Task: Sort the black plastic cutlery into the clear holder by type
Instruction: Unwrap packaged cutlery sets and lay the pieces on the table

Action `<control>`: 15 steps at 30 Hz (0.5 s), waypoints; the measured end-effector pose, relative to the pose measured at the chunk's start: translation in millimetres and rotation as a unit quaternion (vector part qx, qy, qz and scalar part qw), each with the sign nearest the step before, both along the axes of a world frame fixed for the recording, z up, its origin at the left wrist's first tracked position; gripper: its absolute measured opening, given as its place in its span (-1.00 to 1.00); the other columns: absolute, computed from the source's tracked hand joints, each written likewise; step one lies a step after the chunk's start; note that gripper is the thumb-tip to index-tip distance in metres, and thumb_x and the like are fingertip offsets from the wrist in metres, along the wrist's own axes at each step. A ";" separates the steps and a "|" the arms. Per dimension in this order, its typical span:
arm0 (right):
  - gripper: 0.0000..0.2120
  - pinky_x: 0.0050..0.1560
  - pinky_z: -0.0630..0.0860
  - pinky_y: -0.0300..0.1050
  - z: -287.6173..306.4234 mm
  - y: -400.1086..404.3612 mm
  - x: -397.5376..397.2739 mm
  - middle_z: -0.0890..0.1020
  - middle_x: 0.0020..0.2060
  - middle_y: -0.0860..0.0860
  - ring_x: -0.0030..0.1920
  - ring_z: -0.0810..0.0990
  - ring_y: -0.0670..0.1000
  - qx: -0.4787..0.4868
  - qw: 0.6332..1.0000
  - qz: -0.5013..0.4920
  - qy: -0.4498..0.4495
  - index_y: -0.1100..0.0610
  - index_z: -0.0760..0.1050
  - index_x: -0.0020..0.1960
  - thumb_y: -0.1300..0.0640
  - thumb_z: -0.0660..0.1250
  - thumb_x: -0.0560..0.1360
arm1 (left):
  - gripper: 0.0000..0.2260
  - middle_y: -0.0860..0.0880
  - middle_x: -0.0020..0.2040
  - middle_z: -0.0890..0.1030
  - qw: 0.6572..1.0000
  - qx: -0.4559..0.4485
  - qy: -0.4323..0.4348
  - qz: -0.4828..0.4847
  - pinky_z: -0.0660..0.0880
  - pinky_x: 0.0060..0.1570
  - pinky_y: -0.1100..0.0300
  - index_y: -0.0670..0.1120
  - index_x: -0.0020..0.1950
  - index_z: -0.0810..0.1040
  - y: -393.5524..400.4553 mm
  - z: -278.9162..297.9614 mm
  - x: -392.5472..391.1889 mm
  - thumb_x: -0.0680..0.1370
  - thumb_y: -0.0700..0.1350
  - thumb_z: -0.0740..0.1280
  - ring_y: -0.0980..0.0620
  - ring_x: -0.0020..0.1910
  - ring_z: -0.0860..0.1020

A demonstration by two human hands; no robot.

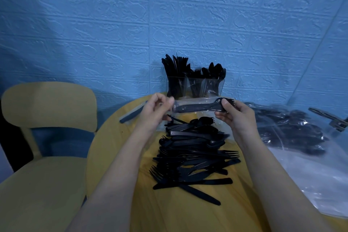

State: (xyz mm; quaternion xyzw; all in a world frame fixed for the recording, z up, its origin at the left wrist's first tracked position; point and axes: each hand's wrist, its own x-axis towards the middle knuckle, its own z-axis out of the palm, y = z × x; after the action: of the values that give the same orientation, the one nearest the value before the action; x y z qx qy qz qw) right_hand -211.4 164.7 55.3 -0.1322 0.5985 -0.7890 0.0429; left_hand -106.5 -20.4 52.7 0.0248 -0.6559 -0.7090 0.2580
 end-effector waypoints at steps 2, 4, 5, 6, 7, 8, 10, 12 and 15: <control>-0.87 -0.26 0.60 -0.26 0.7 -0.3 -0.2 0.61 -0.35 0.05 -0.43 0.62 -0.06 0.001 1.000 -0.019 0.023 0.31 0.49 0.04 0.24 0.30 0.54 | -0.86 -0.07 -0.07 0.57 0.999 -0.037 -0.024 0.020 0.44 -0.44 0.36 -0.10 -0.14 0.38 -2.7 -0.5 0.4 0.53 -0.26 0.31 0.08 -0.31 0.52; -0.85 -0.28 0.58 -0.28 0.2 0.4 -0.8 0.60 -0.32 0.07 -0.44 0.62 -0.06 0.005 0.999 -0.033 0.039 0.31 0.49 0.05 0.24 0.30 0.54 | -0.82 -0.14 0.03 0.56 0.998 -0.045 -0.039 0.033 0.42 -0.50 0.37 -0.09 -0.12 0.39 -4.1 -0.6 1.0 0.54 -0.37 0.26 0.05 -0.29 0.53; -0.86 -0.28 0.58 -0.28 -0.3 0.7 -1.0 0.60 -0.31 0.08 -0.44 0.62 -0.06 0.005 0.998 -0.036 0.044 0.31 0.49 0.05 0.24 0.30 0.54 | -0.79 -0.14 0.05 0.56 0.997 -0.052 -0.041 0.039 0.42 -0.49 0.38 -0.09 -0.12 0.40 -4.5 -0.8 0.6 0.54 -0.40 0.24 0.05 -0.28 0.53; -0.86 -0.28 0.58 -0.28 -0.6 1.1 -1.1 0.60 -0.31 0.08 -0.44 0.62 -0.07 0.004 0.998 -0.038 0.048 0.30 0.50 0.04 0.24 0.30 0.54 | -0.78 -0.14 0.05 0.56 0.996 -0.064 -0.041 0.044 0.43 -0.47 0.39 -0.09 -0.12 0.41 -4.3 -0.9 0.6 0.53 -0.42 0.23 0.07 -0.27 0.54; -0.87 -0.27 0.58 -0.28 -1.0 1.1 -1.1 0.59 -0.31 0.09 -0.43 0.62 -0.07 0.003 0.998 -0.040 0.052 0.30 0.50 0.03 0.23 0.30 0.55 | -0.77 -0.12 0.04 0.55 0.995 -0.078 -0.040 0.049 0.44 -0.43 0.40 -0.10 -0.13 0.42 -4.1 -1.6 0.2 0.53 -0.43 0.23 0.08 -0.27 0.55; -0.88 -0.26 0.58 -0.27 -1.0 1.1 -0.7 0.59 -0.30 0.09 -0.43 0.62 -0.07 0.003 0.998 -0.043 0.055 0.29 0.50 0.02 0.23 0.30 0.55 | -0.78 -0.11 0.02 0.55 0.994 -0.089 -0.038 0.052 0.44 -0.41 0.41 -0.10 -0.13 0.43 -3.9 -2.6 -0.3 0.53 -0.42 0.25 0.08 -0.26 0.55; -0.92 -0.25 0.59 -0.27 -1.1 1.1 -0.8 0.59 -0.30 0.09 -0.42 0.62 -0.07 0.003 0.997 -0.052 0.064 0.25 0.51 -0.03 0.23 0.31 0.55 | -0.84 -0.05 -0.06 0.56 0.993 -0.100 -0.032 0.059 0.46 -0.36 0.41 -0.09 -0.13 0.48 -3.6 -3.7 -0.7 0.52 -0.35 0.31 0.09 -0.26 0.56; -0.94 -0.25 0.58 -0.26 -1.4 1.1 -1.6 0.59 -0.30 0.10 -0.41 0.62 -0.07 0.000 0.995 -0.066 0.073 0.21 0.52 -0.08 0.22 0.31 0.55 | -0.89 0.00 -0.16 0.59 0.993 -0.098 -0.031 0.061 0.49 -0.31 0.39 -0.08 -0.14 0.54 -3.8 -3.7 -0.1 0.52 -0.27 0.34 0.13 -0.27 0.57; -0.93 -0.23 0.59 -0.24 -2.3 1.8 -2.7 0.59 -0.28 0.13 -0.41 0.62 -0.06 0.001 0.993 -0.082 0.083 0.20 0.53 -0.08 0.21 0.31 0.55 | -0.92 0.01 -0.16 0.62 0.990 -0.115 -0.038 0.071 0.50 -0.26 0.40 -0.04 -0.13 0.61 -4.7 -5.2 -1.1 0.51 -0.21 0.38 0.14 -0.24 0.56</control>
State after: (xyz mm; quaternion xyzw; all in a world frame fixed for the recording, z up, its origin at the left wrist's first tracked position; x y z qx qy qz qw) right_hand -214.2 166.5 53.0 -0.1476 0.6099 -0.7754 -0.0711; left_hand -107.5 -25.1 47.5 0.0681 -0.7387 -0.6075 0.2839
